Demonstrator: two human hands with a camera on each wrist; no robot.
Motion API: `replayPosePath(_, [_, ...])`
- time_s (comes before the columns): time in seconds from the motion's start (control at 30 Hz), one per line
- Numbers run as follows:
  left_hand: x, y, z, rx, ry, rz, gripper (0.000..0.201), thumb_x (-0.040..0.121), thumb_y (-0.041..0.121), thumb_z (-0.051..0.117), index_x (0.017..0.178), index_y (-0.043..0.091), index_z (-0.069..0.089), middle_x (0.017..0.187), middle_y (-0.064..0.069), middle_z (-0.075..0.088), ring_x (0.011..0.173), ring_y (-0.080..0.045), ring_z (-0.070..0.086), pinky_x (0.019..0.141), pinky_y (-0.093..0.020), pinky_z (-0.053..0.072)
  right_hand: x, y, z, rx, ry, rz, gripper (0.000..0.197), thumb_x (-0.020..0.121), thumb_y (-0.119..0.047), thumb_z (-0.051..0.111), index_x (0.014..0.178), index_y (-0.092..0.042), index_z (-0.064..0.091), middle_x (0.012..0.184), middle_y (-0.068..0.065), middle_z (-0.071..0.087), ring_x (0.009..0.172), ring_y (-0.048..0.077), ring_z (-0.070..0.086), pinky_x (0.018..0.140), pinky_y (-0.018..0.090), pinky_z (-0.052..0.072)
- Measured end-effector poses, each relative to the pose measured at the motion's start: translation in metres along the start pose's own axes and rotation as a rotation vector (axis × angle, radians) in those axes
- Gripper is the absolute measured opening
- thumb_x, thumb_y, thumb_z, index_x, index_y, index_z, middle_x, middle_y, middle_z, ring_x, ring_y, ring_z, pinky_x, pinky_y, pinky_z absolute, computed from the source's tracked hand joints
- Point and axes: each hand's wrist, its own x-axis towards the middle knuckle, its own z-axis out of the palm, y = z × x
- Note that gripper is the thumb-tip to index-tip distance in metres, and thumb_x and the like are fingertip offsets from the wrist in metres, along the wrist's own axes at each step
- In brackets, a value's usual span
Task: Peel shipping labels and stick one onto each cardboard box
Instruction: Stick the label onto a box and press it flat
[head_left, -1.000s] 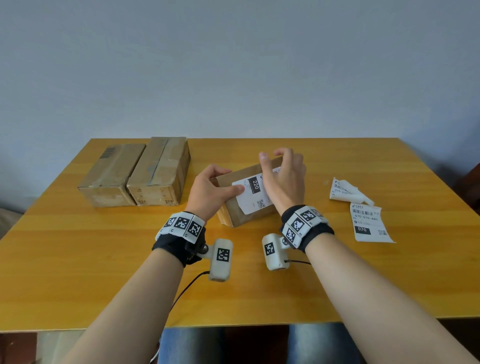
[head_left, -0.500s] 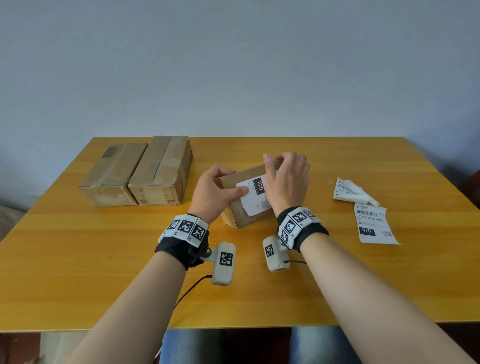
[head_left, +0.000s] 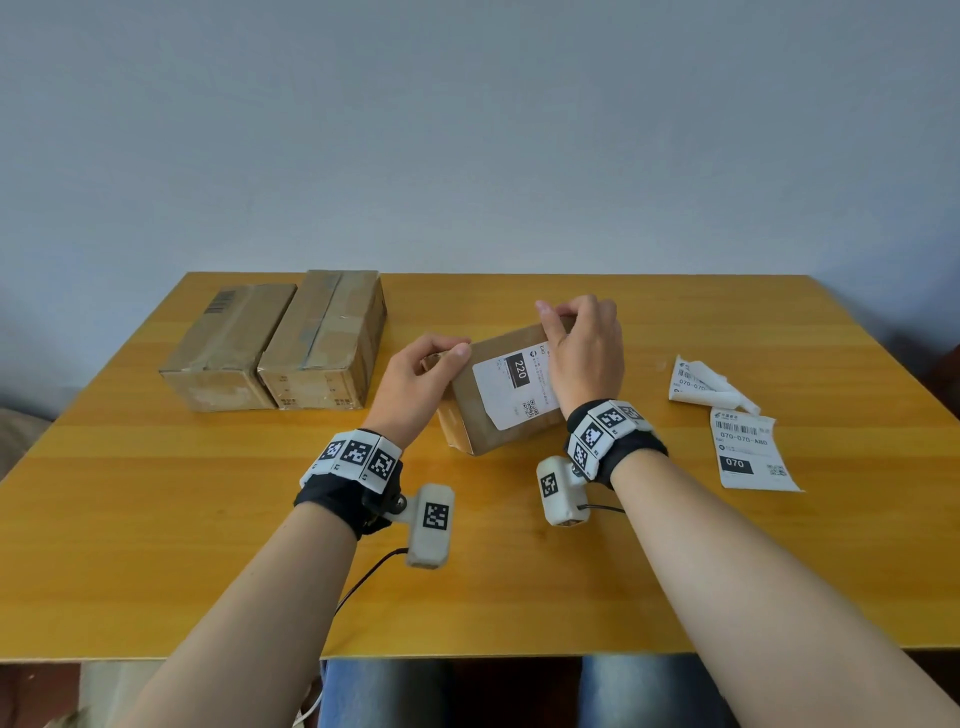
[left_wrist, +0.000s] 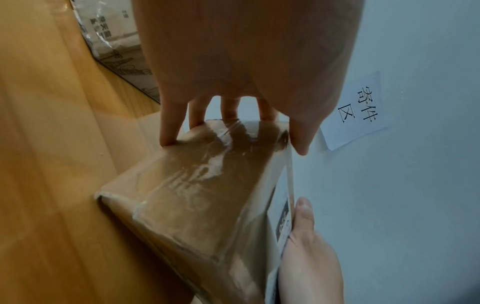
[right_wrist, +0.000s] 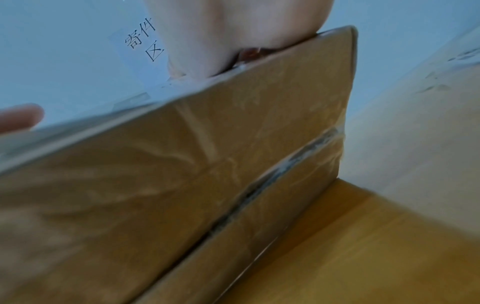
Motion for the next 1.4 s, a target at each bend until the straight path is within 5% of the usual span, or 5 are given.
replayPosePath(0.57, [0.001,-0.006,-0.007,-0.021,-0.058,0.012,0.033,0.080,0.054,0.082,0.111,0.045,0.079,0.127,0.003,0.073,0.125,-0.021,0.066,0.105,-0.048,0.057,0.012,0.019,-0.012,0.151,0.098,-0.131,0.051,0.102,-0.040,0.062,0.065,-0.013,0.039,0.058,-0.001,0.037,0.056,0.017,0.028,0.049,0.030,0.025])
replayPosePath(0.7, [-0.001,-0.010,-0.010,0.012,0.029,-0.079,0.058,0.088,0.035,0.084,0.139,0.028,0.057,0.136,0.011,0.057,0.111,-0.005,0.067,0.083,-0.033,0.064,0.013,0.017,-0.012,0.152,0.055,-0.101,0.053,0.104,-0.043,0.057,0.066,-0.009,0.041,0.055,0.006,0.041,0.054,0.017,0.028,0.048,0.031,0.027])
replayPosePath(0.87, [-0.010,-0.017,-0.012,0.057,-0.107,-0.362,0.099,0.074,0.030,0.094,0.151,0.028,0.032,0.134,-0.002,0.056,0.119,-0.021,0.064,0.096,-0.051,0.061,0.017,0.017,-0.016,0.131,0.017,-0.031,0.050,0.105,-0.045,0.057,0.069,-0.012,0.043,0.060,-0.002,0.041,0.055,0.015,0.032,0.051,0.031,0.030])
replayPosePath(1.27, [-0.004,0.020,-0.007,-0.072,0.119,-0.133,0.039,0.082,0.035,0.089,0.114,0.026,0.066,0.104,-0.006,0.077,0.097,-0.021,0.074,0.098,-0.052,0.059,0.007,-0.003,-0.019,0.109,-0.333,0.150,0.064,0.089,-0.090,0.018,0.070,-0.034,0.043,0.097,0.007,0.056,0.086,0.022,0.059,0.072,0.039,0.050])
replayPosePath(1.4, [-0.003,0.024,-0.002,-0.039,0.151,-0.138,0.053,0.066,0.057,0.088,0.109,0.034,0.068,0.114,-0.011,0.074,0.101,-0.022,0.073,0.095,-0.048,0.061,-0.005,-0.022,-0.021,0.035,-0.383,0.171,0.080,0.090,-0.087,0.026,0.121,-0.023,0.062,0.129,0.007,0.056,0.126,0.032,0.048,0.091,0.045,0.045])
